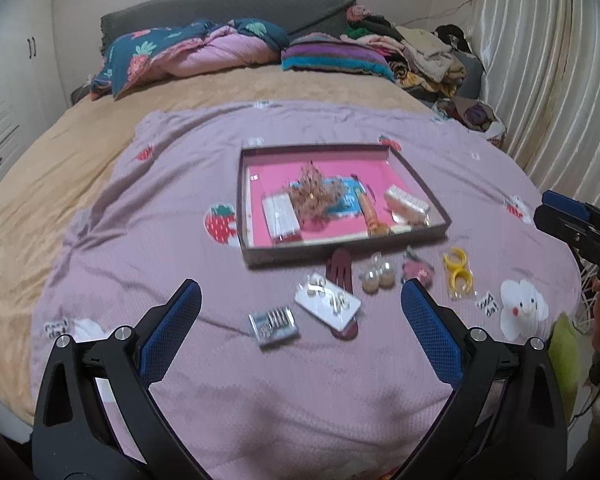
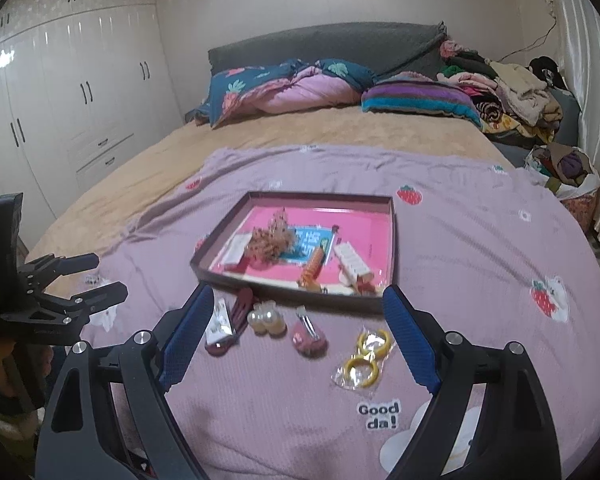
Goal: Organize jewelry
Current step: 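Withdraw both tools from the tray toward the remaining jewelry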
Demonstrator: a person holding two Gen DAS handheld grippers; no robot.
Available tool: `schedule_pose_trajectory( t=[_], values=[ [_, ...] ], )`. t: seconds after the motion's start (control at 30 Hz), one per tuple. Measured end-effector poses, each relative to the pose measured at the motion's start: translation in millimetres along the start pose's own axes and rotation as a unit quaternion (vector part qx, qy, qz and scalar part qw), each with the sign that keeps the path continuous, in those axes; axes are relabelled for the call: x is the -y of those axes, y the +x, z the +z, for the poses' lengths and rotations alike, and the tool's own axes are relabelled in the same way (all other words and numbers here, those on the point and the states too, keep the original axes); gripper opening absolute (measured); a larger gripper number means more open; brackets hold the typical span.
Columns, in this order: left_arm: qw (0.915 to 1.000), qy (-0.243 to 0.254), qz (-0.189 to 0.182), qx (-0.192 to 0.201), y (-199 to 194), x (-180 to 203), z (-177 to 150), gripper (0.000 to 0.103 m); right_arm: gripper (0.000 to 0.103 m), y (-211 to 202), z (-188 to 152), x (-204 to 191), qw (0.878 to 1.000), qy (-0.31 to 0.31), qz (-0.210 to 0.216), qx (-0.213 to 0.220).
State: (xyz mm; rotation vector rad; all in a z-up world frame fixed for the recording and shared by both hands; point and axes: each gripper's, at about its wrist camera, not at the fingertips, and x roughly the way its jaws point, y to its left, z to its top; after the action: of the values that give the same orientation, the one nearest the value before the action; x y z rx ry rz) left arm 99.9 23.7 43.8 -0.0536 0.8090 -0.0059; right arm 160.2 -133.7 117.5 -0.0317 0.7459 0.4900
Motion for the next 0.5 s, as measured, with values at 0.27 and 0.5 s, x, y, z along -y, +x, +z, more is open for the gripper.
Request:
schedule_pose_trajectory(
  t=[0.27,0.5],
  values=[
    [0.9994,0.002,-0.009,-0.035,14,3,-27,0.094,0.085,14,-22,0,1.0,-0.005,0.001,-0.026],
    [0.998,-0.009,-0.015,-0.061,25,1,-49,0.094,0.085,26,-33,2,0.999,-0.006,0.004,-0.045]
  ],
)
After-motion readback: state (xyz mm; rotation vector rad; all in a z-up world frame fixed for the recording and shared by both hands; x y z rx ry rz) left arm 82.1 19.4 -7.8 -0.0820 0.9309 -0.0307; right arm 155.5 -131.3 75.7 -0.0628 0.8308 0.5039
